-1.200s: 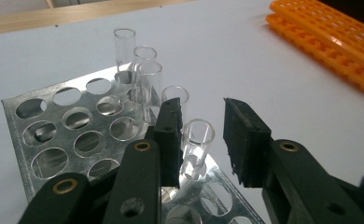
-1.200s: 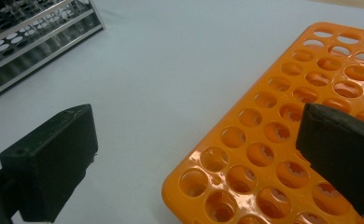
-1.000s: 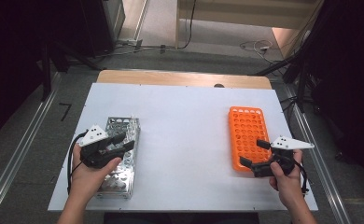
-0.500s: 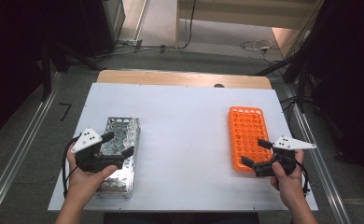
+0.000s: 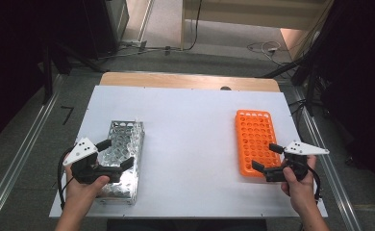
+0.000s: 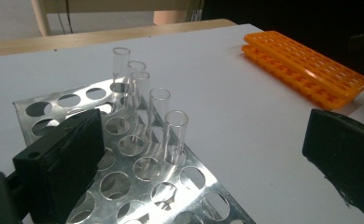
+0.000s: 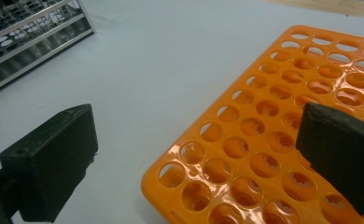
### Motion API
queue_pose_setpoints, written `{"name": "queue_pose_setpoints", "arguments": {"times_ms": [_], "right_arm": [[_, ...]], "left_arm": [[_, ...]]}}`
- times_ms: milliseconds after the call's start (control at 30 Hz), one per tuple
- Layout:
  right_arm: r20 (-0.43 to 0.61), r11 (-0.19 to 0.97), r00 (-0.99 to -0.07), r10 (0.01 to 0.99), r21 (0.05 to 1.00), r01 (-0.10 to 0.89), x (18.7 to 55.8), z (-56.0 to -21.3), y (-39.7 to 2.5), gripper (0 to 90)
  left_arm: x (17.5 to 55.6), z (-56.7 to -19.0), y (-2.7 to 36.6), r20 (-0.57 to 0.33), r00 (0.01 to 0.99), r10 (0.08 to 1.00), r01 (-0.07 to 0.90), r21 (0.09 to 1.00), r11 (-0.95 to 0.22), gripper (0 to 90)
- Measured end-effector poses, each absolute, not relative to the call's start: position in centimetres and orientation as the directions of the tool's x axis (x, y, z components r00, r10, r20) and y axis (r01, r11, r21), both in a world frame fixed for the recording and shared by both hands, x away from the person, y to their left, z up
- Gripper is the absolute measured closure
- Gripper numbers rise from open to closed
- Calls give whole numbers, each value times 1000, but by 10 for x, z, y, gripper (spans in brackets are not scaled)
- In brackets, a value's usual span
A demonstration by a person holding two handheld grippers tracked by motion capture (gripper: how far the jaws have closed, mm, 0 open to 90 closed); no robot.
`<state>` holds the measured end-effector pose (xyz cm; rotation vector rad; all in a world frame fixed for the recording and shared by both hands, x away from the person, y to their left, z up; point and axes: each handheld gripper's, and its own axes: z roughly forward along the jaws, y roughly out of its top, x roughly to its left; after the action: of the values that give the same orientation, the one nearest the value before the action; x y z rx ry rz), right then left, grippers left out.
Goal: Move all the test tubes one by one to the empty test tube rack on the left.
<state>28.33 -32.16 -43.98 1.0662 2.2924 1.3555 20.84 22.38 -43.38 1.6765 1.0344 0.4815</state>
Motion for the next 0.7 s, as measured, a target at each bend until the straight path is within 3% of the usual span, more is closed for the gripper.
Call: {"name": "queue_pose_setpoints", "arguments": {"times_ms": [700], "right_arm": [[136, 240, -655, 744, 860, 451, 291, -446, -352, 0]], "left_arm": [[204, -444, 252, -175, 523, 834, 348, 937, -22, 0]]}}
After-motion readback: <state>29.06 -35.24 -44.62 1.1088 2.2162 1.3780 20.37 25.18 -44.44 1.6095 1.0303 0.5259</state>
